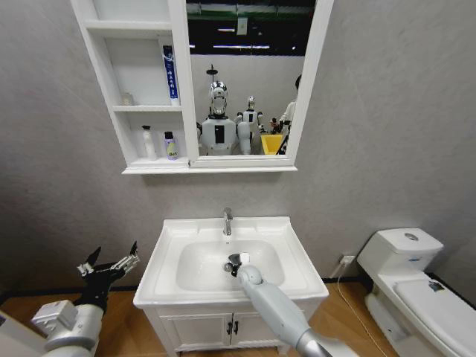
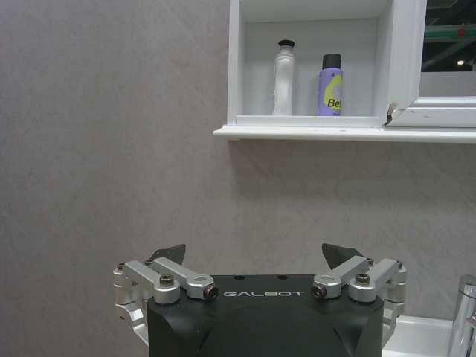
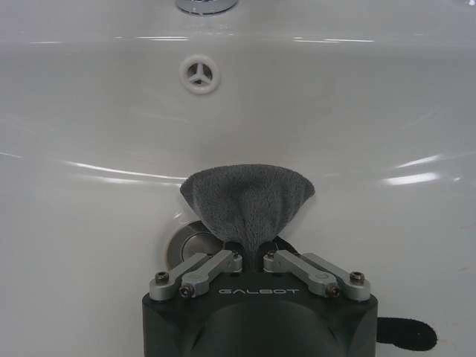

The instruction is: Move facial cleanser and shampoo from washbasin to cabinet, then wipe washbasin with towel.

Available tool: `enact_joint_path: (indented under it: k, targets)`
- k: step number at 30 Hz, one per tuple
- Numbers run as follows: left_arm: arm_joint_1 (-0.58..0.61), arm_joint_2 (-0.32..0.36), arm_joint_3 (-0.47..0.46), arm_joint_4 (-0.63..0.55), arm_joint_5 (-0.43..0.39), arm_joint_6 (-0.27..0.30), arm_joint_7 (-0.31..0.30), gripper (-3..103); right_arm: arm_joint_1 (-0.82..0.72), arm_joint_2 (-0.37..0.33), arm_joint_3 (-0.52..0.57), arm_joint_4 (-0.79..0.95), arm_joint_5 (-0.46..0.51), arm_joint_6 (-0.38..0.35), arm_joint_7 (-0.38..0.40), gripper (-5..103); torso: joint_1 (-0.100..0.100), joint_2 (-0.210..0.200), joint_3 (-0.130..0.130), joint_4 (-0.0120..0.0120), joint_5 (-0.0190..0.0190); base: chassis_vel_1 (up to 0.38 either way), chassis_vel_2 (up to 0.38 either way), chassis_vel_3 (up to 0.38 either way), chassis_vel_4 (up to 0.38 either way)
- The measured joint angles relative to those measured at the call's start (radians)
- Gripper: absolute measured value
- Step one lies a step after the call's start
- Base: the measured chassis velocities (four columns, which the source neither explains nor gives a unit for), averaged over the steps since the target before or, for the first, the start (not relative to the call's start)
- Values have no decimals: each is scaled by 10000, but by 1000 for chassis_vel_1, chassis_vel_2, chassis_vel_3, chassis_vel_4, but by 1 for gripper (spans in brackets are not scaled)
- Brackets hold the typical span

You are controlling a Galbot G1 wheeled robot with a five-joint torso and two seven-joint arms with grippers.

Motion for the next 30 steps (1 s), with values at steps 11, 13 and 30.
enact_joint_path:
  k: [11,13,30]
  targets:
    - [0,0,0,0,0,0,0,100,174,685,-184,-436,-213,147,-248,8,0,-2,1,3,2,0,0,0,0]
    - [0,0,0,0,0,0,0,100,170,692,-191,-434,-213,147,-239,8,0,-2,1,3,2,0,0,0,0]
    - [0,0,0,0,1,0,-1,100,-360,-531,152,936,317,-269,608,8,0,-2,1,0,2,0,0,0,0]
